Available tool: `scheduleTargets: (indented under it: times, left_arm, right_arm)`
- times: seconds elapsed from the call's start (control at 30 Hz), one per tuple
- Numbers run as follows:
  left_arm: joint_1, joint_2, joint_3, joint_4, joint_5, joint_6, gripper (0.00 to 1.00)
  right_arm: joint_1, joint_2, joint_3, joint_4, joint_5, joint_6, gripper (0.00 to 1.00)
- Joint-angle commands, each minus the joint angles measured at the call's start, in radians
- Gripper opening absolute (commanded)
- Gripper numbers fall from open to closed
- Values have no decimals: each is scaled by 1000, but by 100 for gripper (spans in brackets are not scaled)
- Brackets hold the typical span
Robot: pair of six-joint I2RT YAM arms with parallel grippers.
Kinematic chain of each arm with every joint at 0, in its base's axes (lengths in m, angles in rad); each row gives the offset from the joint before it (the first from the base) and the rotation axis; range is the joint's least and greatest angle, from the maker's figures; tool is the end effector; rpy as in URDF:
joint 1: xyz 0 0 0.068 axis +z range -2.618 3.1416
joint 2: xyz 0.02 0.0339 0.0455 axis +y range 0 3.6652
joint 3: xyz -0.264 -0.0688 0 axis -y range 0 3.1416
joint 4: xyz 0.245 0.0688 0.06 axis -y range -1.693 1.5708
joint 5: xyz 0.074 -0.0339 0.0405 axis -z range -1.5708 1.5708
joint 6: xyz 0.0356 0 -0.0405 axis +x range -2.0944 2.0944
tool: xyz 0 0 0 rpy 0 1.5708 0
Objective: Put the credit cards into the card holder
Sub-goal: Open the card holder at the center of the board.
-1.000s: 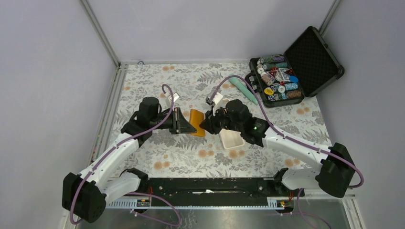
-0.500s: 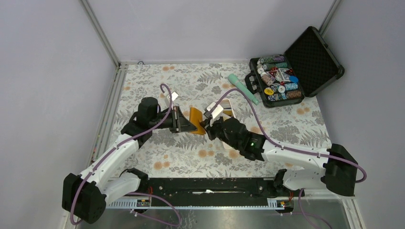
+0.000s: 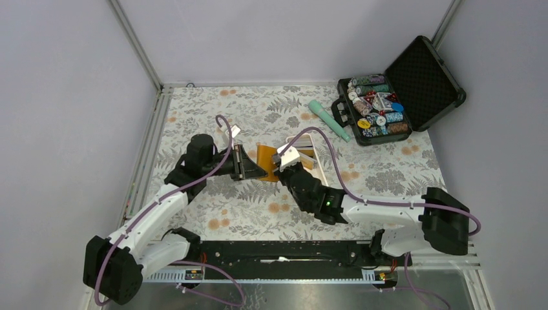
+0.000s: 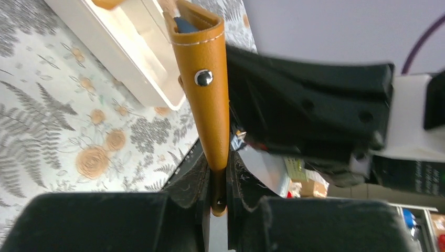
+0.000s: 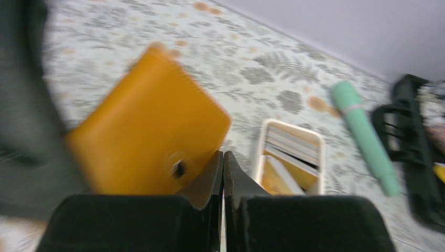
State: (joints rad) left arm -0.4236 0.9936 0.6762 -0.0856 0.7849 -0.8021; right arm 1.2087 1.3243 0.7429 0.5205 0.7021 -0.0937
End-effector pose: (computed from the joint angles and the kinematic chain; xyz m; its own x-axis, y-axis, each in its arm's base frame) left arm 0.1890 -0.1128 0.2764 -0.8836 -0.1594 -0.4403 0.3572 0.3784 -0.8539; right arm 0.1257 0.2670 0.2790 0.0240 -0.1384 -0.9901 -0.4855 0.8641 -0.1325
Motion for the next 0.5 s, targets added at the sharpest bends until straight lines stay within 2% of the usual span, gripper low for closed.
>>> scheduleTargets:
  times: [0.0,0.13,0.23,0.3,0.33,0.4,0.47]
  left_arm:
    - [-17,-46,-9,47,92,-30,0]
    - [-16,-40,-7,13,63,-4,0]
    - [-15,-33,41,-136,-41,92,0]
    - [-15,-38,62,-196,-91,139,0]
    - [-15,-41,65,-200,-95,149,0]
    - [-15,-47,66,-192,-84,164,0]
    - [-15,-53,66,-192,-65,188,0]
  right_arm:
    - [-18,53,14,107,249,-110,0]
    - [-19,55,18,110,210,-73,0]
    - [-23,9,27,24,132,-35,0]
    - [-37,-45,38,-98,40,7,2]
    - [-46,-84,40,-145,-7,32,9]
    - [-78,-149,21,-217,-140,72,30]
    - [-137,-249,4,-293,-315,134,40]
